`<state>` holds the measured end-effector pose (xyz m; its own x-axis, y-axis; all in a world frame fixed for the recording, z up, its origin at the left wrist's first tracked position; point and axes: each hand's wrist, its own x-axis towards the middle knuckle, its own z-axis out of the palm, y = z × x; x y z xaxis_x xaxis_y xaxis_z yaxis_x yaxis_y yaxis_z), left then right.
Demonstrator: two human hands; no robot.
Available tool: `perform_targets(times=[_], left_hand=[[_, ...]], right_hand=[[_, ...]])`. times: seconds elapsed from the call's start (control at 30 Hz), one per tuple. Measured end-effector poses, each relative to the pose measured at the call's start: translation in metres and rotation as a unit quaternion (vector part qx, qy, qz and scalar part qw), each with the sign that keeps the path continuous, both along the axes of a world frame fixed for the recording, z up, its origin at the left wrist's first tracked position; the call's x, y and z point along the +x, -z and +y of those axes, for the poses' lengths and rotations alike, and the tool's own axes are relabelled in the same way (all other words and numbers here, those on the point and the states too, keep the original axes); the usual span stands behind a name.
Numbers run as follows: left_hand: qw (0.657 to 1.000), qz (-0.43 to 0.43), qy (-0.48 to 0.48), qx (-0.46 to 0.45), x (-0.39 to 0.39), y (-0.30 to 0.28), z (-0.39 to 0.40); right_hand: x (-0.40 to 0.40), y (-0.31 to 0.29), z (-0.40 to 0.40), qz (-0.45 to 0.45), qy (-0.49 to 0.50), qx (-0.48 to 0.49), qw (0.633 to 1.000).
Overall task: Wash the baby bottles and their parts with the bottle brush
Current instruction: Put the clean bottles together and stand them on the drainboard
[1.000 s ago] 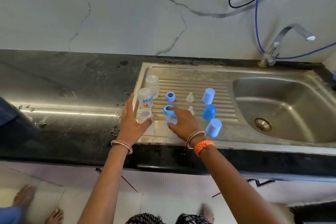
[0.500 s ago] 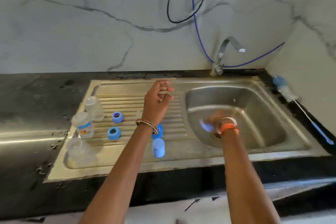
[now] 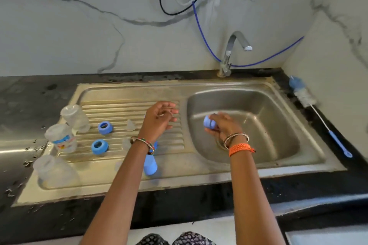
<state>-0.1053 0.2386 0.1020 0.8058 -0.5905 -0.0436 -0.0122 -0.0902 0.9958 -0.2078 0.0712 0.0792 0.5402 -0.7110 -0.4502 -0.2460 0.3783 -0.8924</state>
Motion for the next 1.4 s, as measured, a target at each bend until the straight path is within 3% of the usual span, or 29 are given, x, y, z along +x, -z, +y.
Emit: perform_targets(times=[0.07, 0.13, 0.2, 0.3, 0.43, 0.5, 0.57, 0.67, 0.73, 0.8, 0.9, 1.03, 1.13, 1.2, 1.27, 1.3, 1.33, 1.4], left_hand=[[1.000, 0.026, 0.010, -0.002, -0.004, 0.001, 0.012], [0.998, 0.053, 0.009, -0.028, -0.006, 0.000, 0.025], [0.989, 0.127, 0.012, -0.080, -0.002, -0.002, 0.045], [0.945, 0.271, 0.044, -0.177, 0.013, 0.002, 0.083], [0.928, 0.274, 0.046, -0.248, 0.032, 0.016, 0.129], [0.921, 0.269, 0.022, -0.282, 0.040, 0.022, 0.150], [0.923, 0.249, 0.001, -0.294, 0.050, 0.024, 0.166], [0.933, 0.224, -0.008, -0.283, 0.056, 0.026, 0.183], [0.938, 0.227, -0.003, -0.262, 0.054, 0.027, 0.188], [0.941, 0.237, -0.002, -0.243, 0.051, 0.027, 0.190], [0.942, 0.244, -0.003, -0.230, 0.049, 0.027, 0.187], [0.928, 0.266, 0.013, -0.260, 0.052, 0.023, 0.170], [0.917, 0.271, 0.032, -0.290, 0.058, 0.020, 0.149], [0.911, 0.281, 0.044, -0.298, 0.060, 0.017, 0.134], [0.908, 0.284, 0.064, -0.302, 0.061, 0.013, 0.120], [0.910, 0.283, 0.077, -0.293, 0.059, 0.009, 0.111], [0.913, 0.282, 0.086, -0.282, 0.057, 0.005, 0.104], [0.921, 0.282, 0.097, -0.253, 0.053, 0.001, 0.087]], right_hand=[[0.013, -0.011, 0.029, -0.093, 0.028, 0.000, 0.995], [0.021, -0.029, 0.067, -0.142, 0.013, -0.117, 0.983], [0.025, -0.037, 0.108, -0.161, -0.016, -0.232, 0.959], [0.030, -0.030, 0.153, -0.155, -0.095, -0.338, 0.923], [0.039, -0.029, 0.187, -0.155, -0.161, -0.390, 0.893], [0.043, -0.024, 0.199, -0.128, -0.198, -0.376, 0.896], [0.050, -0.011, 0.211, -0.047, -0.267, -0.410, 0.871], [0.062, 0.018, 0.233, 0.096, -0.405, -0.482, 0.771], [0.066, 0.029, 0.247, 0.174, -0.438, -0.534, 0.703], [0.069, 0.029, 0.254, 0.195, -0.433, -0.559, 0.680], [0.077, 0.013, 0.240, 0.136, -0.372, -0.539, 0.743], [0.069, -0.061, 0.179, 0.031, -0.242, -0.464, 0.851], [0.041, -0.105, 0.128, -0.112, -0.214, -0.266, 0.933], [0.023, -0.107, 0.095, -0.199, -0.206, -0.101, 0.953], [0.010, -0.086, 0.068, -0.221, -0.144, 0.051, 0.963], [0.006, -0.063, 0.052, -0.156, -0.094, 0.052, 0.982], [0.004, -0.040, 0.034, -0.018, -0.053, -0.036, 0.998], [-0.008, -0.004, 0.014, 0.265, -0.041, -0.233, 0.935]])
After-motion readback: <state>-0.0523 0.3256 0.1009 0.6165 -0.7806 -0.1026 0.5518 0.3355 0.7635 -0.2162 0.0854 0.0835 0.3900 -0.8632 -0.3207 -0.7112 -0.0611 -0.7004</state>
